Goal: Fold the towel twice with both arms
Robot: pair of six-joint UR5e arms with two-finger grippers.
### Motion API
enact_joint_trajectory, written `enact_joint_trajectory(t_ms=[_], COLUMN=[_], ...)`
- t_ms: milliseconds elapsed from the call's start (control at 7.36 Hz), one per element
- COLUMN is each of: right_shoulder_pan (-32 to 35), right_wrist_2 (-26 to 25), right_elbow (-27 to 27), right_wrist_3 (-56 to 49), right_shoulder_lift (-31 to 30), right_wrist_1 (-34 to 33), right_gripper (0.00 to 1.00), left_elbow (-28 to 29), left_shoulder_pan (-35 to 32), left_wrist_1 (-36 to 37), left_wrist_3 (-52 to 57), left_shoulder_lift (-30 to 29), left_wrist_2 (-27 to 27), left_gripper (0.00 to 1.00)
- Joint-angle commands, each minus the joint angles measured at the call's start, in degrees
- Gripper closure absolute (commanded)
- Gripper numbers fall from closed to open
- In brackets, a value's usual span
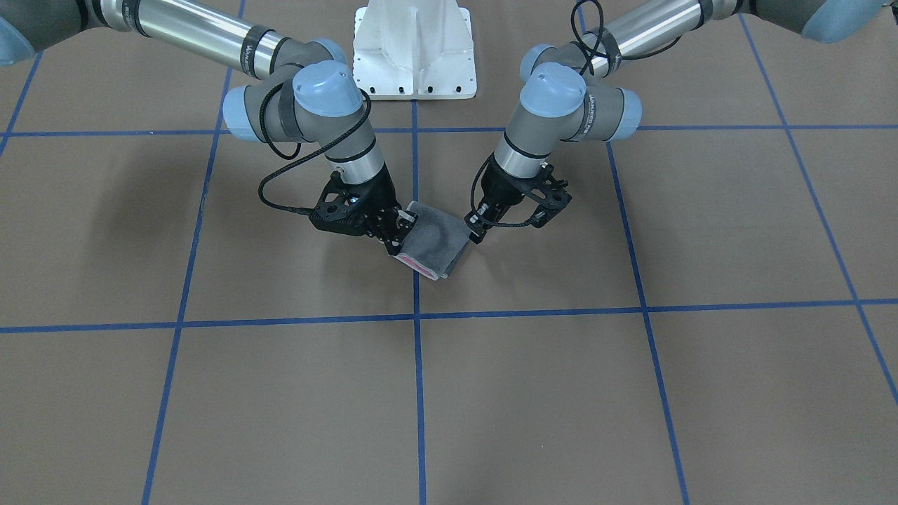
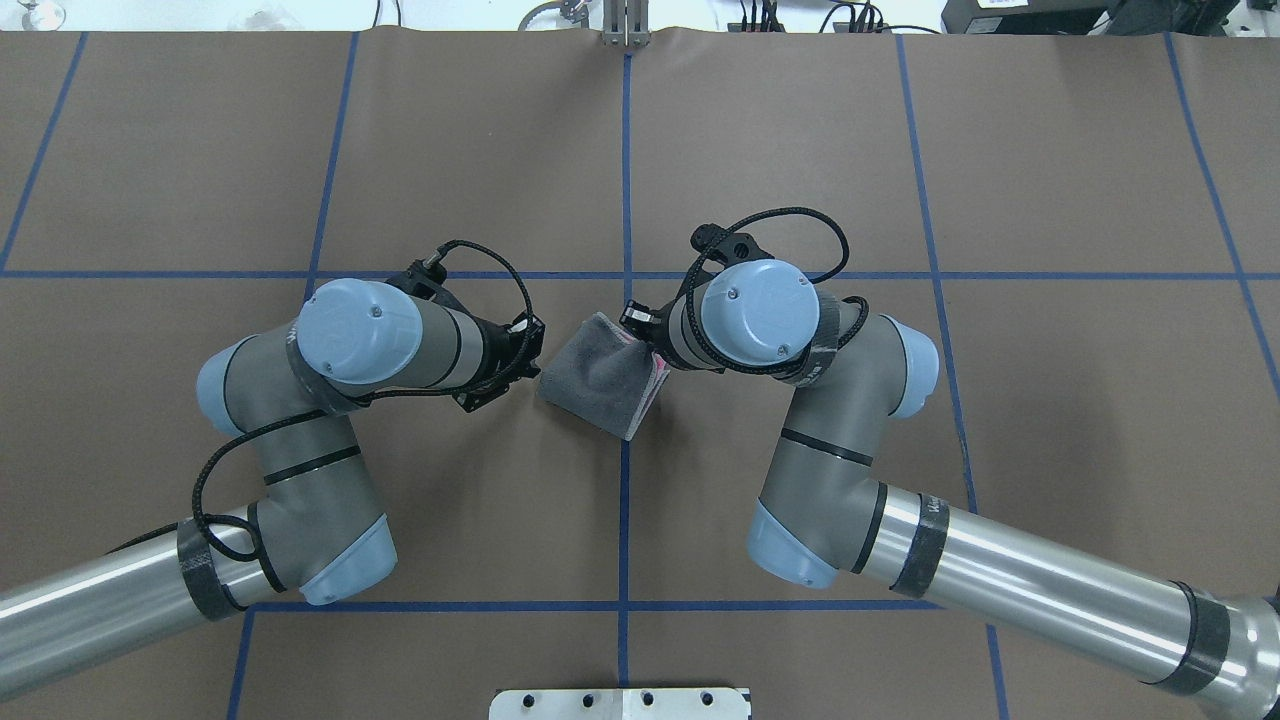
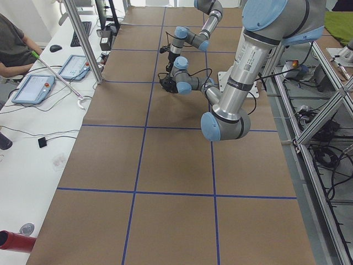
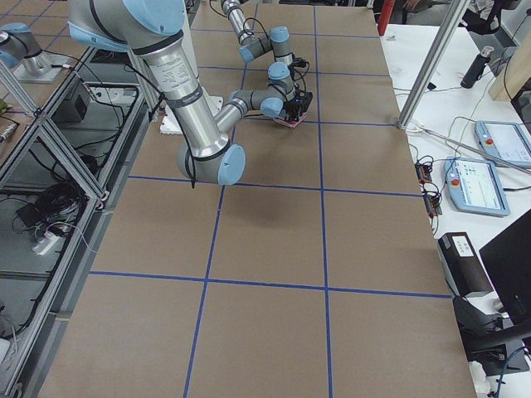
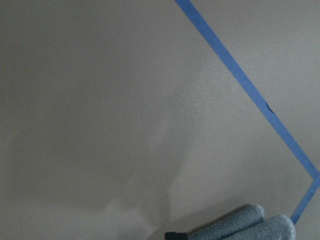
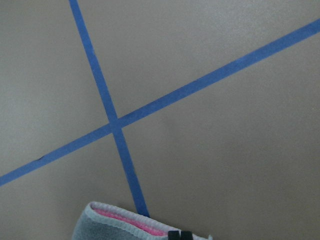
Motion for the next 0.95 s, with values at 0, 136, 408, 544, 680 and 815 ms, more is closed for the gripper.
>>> enact_joint_trajectory(t_ms=[0, 136, 408, 544, 680, 815], right_shoulder_pan=[0.0, 0.0, 0.0, 0.0, 0.0, 0.0], right_wrist_2=[0.0, 0.0, 0.1, 0.1, 0.1, 0.1], right_elbow=[0.0, 0.0, 0.0, 0.0, 0.0, 0.0], right_wrist_3=[0.0, 0.0, 0.0, 0.0, 0.0, 0.0], right_shoulder_lift=[0.0, 0.0, 0.0, 0.0, 0.1, 0.0], right_wrist_1=[0.2, 0.2, 0.2, 0.2, 0.2, 0.2], right_gripper=[1.0, 1.0, 1.0, 1.0, 1.0, 1.0], left_elbow=[-1.4, -3.8, -2.5, -0.8, 0.8, 1.1], left_shoulder_pan=[0.0, 0.1, 1.2, 1.3, 1.2, 1.3], left_wrist_1=[0.0, 0.1, 0.1, 0.0, 0.0, 0.0], left_wrist_3=[0.0, -0.1, -0.4, -0.5, -0.3, -0.2], left_shoulder_lift=[1.3, 1.2, -0.3, -1.2, -2.9, -2.7], left_wrist_2=[-0.1, -0.5, -0.2, -0.2, -0.2, -0.2], left_gripper=[1.0, 1.0, 1.0, 1.0, 1.0, 1.0])
